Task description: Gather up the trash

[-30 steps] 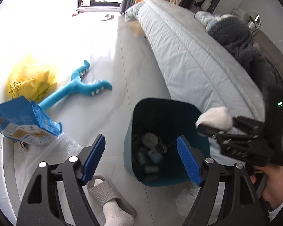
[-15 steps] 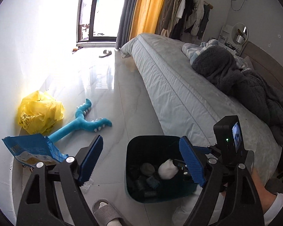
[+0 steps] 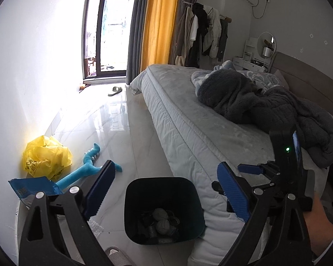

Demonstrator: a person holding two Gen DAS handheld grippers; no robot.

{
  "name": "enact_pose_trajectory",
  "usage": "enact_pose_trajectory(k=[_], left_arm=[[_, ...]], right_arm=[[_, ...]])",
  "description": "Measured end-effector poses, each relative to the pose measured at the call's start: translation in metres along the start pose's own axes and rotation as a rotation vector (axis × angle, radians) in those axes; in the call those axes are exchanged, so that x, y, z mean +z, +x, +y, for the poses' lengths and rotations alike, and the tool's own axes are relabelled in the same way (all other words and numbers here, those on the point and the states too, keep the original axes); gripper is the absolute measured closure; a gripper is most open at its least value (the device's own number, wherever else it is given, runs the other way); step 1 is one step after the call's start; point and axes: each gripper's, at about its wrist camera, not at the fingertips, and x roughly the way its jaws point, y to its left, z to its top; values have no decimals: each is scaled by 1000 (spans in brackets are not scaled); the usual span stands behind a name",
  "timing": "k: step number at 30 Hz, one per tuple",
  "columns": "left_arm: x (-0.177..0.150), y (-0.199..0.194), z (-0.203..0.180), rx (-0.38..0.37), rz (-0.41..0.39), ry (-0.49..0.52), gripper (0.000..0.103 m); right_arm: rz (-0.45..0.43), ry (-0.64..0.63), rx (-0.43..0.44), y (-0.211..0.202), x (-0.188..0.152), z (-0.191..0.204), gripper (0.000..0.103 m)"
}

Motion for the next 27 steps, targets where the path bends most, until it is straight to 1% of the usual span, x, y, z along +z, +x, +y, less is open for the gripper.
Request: enact_pose_trajectory(k=[2, 4, 9, 12, 15, 18, 23, 27], left_arm=[[1, -7, -11, 5, -14, 13, 8], [3, -15, -20, -9, -27, 7, 8], [9, -36, -43, -14, -70, 2, 8], [12, -46, -57, -23, -93, 24, 8], [12, -52, -70, -21, -106, 49, 7], [12, -59, -81, -37, -120, 60, 6], [11, -80, -100, -36, -154, 88, 3], [9, -91, -111, -50, -168, 105, 3]], right_arm=[[-29, 10, -30, -21, -4, -14, 18], [-61, 30, -57, -46, -9, -31, 17], [-148, 66, -128, -107, -25, -68, 13], [-206, 88, -167, -144, -35, -86, 11], [-262, 96, -194, -179, -47, -98, 11], [-320, 85, -236, -215, -62, -104, 4], [-410, 87, -311, -268, -92, -113, 3], [-474, 115, -344, -299, -115, -122, 3]])
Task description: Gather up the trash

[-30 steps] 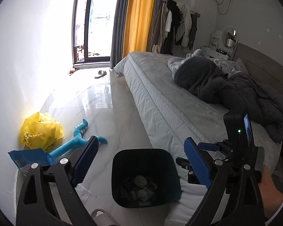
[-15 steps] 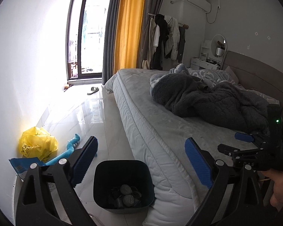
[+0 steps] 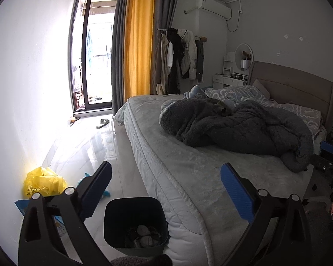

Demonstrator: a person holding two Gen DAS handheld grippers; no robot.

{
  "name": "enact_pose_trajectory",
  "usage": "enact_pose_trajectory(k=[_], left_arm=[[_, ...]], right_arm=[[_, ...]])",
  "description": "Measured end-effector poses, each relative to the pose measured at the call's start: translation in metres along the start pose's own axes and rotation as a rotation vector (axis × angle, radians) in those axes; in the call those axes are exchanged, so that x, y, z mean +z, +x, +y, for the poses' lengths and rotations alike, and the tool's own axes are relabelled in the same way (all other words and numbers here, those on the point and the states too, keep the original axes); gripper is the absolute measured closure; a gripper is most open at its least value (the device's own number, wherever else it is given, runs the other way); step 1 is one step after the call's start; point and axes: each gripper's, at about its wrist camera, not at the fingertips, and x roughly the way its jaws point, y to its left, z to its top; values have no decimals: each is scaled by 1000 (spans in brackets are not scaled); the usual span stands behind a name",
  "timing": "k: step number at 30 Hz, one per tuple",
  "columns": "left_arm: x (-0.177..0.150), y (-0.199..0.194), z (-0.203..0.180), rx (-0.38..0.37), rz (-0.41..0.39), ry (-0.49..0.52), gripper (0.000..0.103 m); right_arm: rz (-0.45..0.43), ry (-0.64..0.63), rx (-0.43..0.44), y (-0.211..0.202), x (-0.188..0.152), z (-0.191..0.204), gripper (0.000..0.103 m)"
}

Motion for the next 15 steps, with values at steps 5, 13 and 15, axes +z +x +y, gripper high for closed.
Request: enact_pose_trajectory(k=[5, 13, 15], left_arm=[[-12, -4, -6, -11, -2, 3, 3], [-52, 0, -18, -32, 9, 33, 3], [-53, -2, -22, -16, -1, 51, 3]], right_arm=[[-30, 67, -37, -25, -20, -23, 3], [6, 74, -30, -27, -50, -35, 3], [3, 73, -10, -29, -52, -36, 3]])
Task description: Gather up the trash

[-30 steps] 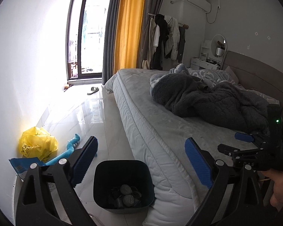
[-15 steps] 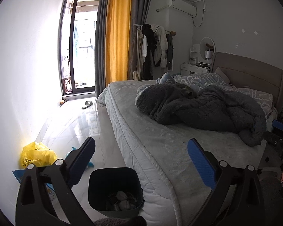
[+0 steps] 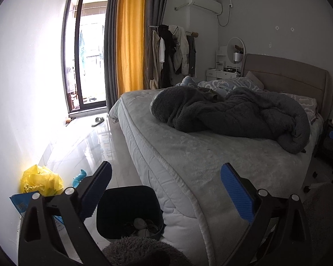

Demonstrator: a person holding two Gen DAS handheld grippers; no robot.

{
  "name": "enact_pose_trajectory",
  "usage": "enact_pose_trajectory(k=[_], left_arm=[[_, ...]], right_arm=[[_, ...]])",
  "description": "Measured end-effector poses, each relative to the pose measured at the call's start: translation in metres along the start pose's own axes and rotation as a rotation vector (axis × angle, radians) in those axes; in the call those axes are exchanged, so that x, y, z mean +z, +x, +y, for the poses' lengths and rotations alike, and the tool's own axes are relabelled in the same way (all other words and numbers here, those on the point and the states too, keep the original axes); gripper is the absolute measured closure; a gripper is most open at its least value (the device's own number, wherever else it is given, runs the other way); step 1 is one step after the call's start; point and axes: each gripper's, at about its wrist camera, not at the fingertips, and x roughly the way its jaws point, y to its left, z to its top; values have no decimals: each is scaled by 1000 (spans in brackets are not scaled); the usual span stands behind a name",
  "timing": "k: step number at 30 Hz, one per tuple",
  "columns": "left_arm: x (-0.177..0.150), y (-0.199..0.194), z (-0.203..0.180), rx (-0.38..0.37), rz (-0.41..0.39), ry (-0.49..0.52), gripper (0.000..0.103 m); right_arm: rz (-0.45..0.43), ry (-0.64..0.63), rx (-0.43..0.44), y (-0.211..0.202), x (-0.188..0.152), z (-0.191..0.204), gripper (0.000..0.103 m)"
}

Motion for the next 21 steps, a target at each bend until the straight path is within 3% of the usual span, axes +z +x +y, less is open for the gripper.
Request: enact_pose_trajectory(k=[5, 21], left_arm=[[-2, -4, -5, 12, -22, 31, 3], [-1, -3, 1, 21, -19, -10, 3]], right_arm=[[0, -6, 22, -3, -1, 4, 3], [-18, 27, 88, -6, -2, -3, 3]])
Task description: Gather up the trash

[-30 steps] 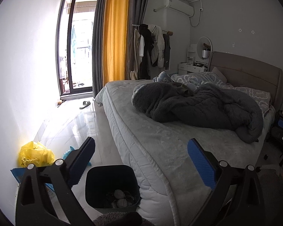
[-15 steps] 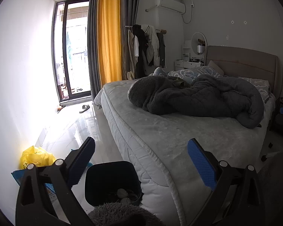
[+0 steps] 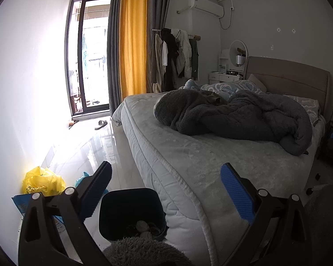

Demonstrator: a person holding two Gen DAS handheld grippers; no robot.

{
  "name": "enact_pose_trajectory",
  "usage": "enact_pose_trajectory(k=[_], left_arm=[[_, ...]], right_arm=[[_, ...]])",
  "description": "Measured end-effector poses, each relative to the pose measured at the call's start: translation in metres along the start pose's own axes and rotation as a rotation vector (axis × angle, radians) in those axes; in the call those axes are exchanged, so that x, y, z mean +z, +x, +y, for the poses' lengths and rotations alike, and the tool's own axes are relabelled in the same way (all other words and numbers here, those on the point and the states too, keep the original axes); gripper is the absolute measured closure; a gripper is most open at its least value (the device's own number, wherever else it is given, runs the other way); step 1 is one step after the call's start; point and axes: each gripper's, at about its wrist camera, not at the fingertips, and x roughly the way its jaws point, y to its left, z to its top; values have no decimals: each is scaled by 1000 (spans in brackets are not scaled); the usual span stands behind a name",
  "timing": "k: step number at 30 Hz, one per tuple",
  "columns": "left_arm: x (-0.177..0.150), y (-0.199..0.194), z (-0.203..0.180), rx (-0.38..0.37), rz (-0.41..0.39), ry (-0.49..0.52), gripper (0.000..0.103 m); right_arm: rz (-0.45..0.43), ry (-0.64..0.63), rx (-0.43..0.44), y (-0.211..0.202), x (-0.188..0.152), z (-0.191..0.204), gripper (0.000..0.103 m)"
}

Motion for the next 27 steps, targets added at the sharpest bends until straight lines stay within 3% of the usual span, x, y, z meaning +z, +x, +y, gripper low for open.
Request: enact_pose_trajectory(k=[27], left_arm=[[-2, 2, 2, -1, 3, -7, 3]], right_arm=[[3, -9, 3, 0, 0, 2, 3]])
